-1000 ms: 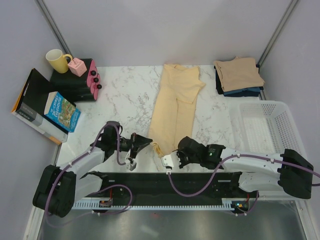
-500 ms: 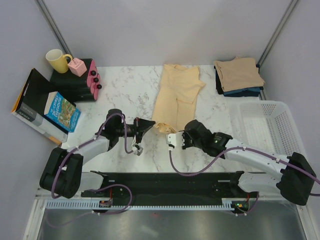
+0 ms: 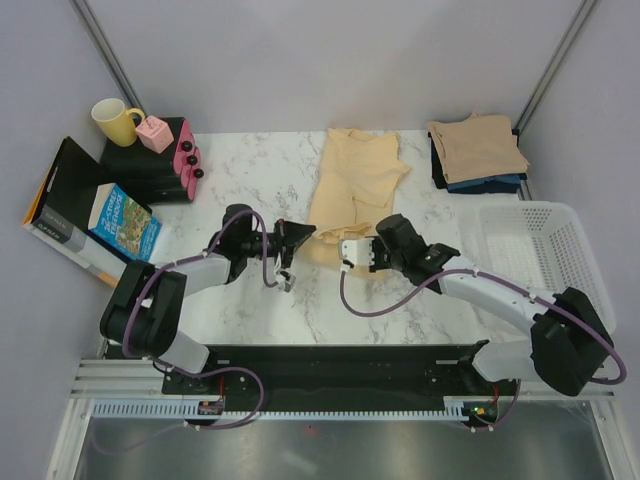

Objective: Fold and stack the t-shirts
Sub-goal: Fold the tshirt

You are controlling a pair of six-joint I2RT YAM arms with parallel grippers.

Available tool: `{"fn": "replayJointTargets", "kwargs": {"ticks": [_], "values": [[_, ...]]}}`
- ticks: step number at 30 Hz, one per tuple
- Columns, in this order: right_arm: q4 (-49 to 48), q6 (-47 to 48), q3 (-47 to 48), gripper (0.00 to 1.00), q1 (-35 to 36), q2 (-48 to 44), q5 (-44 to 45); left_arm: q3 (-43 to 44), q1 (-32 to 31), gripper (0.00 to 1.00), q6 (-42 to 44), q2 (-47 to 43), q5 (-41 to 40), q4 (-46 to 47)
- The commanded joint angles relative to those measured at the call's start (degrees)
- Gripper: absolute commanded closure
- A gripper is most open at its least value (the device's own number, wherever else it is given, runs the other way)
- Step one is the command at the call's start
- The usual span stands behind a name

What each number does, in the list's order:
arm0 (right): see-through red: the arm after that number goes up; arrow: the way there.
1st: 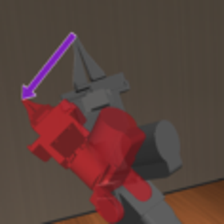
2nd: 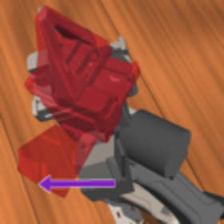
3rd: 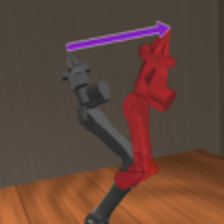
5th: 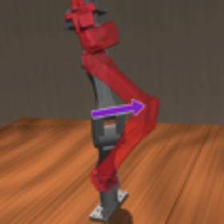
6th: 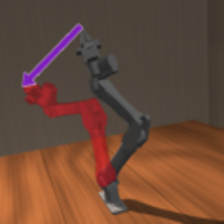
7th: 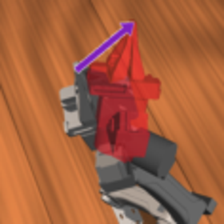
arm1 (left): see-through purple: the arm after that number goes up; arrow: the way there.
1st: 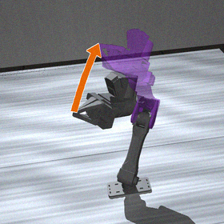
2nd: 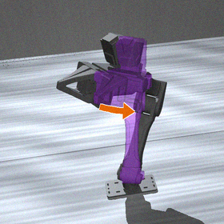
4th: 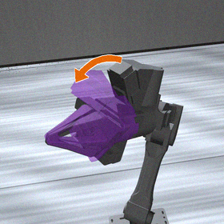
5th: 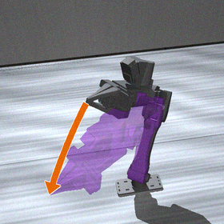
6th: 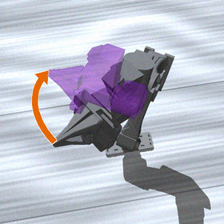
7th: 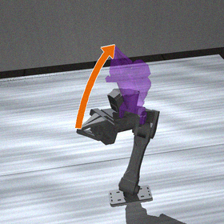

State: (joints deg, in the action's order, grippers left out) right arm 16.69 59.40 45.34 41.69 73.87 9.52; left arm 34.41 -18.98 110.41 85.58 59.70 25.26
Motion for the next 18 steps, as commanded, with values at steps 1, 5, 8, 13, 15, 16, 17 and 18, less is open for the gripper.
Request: {"fn": "replayJointTargets", "kwargs": {"ticks": [1, 5, 8, 13, 15, 16, 17, 18], "values": [[-5.87, 2.92, 5.97, 1.00, -3.54, 4.43, -1.43, 3.90, 0.26, 0.98, -2.30, 4.23, -0.29, 7.51], [-7.19, 4.41, 9.49, 1.00, -6.00, 8.31, -2.22, 7.85, 0.26, 0.98, -3.18, 8.72, -0.46, 10.68], [-7.90, 5.20, 11.96, 1.00, -7.94, 11.12, -2.93, 10.40, 0.26, 0.98, -4.15, 12.32, -1.25, 13.32], [-8.60, 5.64, 14.24, 1.00, -9.08, 14.72, -3.37, 13.13, 0.17, 0.98, -4.24, 17.59, -1.26, 16.49], [-8.78, 5.64, 14.34, 1.00, -9.26, 15.34, -3.54, 14.19, 0.18, 0.96, -3.89, 18.83, -0.91, 17.54], [-8.78, 5.64, 14.25, 1.00, -9.17, 16.04, -3.46, 14.45, 0.17, 0.96, -3.80, 19.70, -0.73, 17.63], [-8.95, 5.64, 14.25, 1.00, -9.26, 16.31, -3.54, 15.06, 0.17, 0.96, -3.62, 20.15, -0.73, 17.72], [-9.13, 5.64, 14.16, 1.00, -9.26, 16.75, -3.46, 15.33, 0.17, 0.96, -3.62, 20.41, -0.64, 17.90]]}}
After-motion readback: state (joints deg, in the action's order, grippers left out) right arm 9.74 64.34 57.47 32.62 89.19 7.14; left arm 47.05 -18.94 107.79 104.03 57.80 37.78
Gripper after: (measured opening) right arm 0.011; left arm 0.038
